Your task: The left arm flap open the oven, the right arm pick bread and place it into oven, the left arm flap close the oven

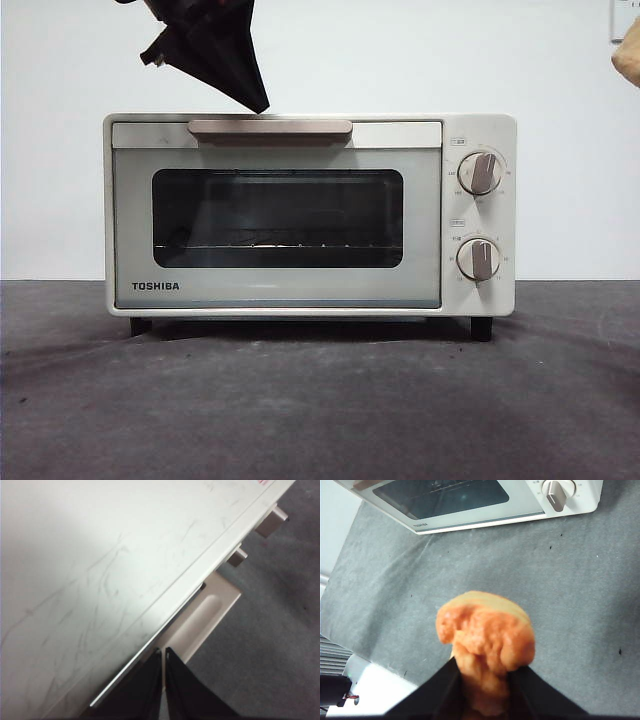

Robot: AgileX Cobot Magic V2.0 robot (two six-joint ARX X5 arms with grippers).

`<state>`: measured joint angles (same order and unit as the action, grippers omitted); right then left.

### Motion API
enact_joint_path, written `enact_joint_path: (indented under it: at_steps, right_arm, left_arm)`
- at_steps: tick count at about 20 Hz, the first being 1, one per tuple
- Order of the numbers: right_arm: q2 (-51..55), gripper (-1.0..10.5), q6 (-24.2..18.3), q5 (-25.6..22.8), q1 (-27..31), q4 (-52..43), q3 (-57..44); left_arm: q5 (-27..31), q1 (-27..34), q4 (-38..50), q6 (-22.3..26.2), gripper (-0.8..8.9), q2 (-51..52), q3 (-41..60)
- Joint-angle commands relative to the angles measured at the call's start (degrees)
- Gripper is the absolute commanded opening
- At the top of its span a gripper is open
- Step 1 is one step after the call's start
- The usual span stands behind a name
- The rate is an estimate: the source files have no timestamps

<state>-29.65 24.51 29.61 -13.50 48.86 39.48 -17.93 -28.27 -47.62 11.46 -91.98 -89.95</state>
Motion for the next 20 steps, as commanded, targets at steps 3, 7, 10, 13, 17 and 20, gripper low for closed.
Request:
enact_joint_path:
  at_steps: [3,7,10,13,17,20]
  right_arm:
    - [-0.07,0.9,0.61,0.15,-0.26,-0.39,0.7]
    - [-0.07,0.9,0.63,0.15,-0.26,-0.39,0.7]
    - [-0.07,0.9,0.63,0.15,-0.26,-0.39,0.7]
    - [-0.07,0.9,0.61,0.15,-0.26,-0.39,0.7]
    - [-0.07,0.9,0.61,0.15,-0.26,-0.39,0.7]
    - [-0.07,0.9,0.63,0.17,-0.26,-0.39,0.7]
  left_arm:
    - [-0.07,-0.52,0.26,1.14,0.12,-2.12,-1.64]
    - [-0.07,-0.68,-1.09,1.11,0.12,-3.26,-1.64]
    - [-0.07,-0.79,-3.15,1.14,0.12,-3.26,-1.64]
    - [-0.07,-0.79,-4.92,1.36,0.12,-3.23,-1.64]
    - [-0.04,-1.64,-7.48,1.53,0.12,-3.19,-1.57]
    - [-0.04,-2.73,-8.11,1.92,0.12,-2.91,-1.57]
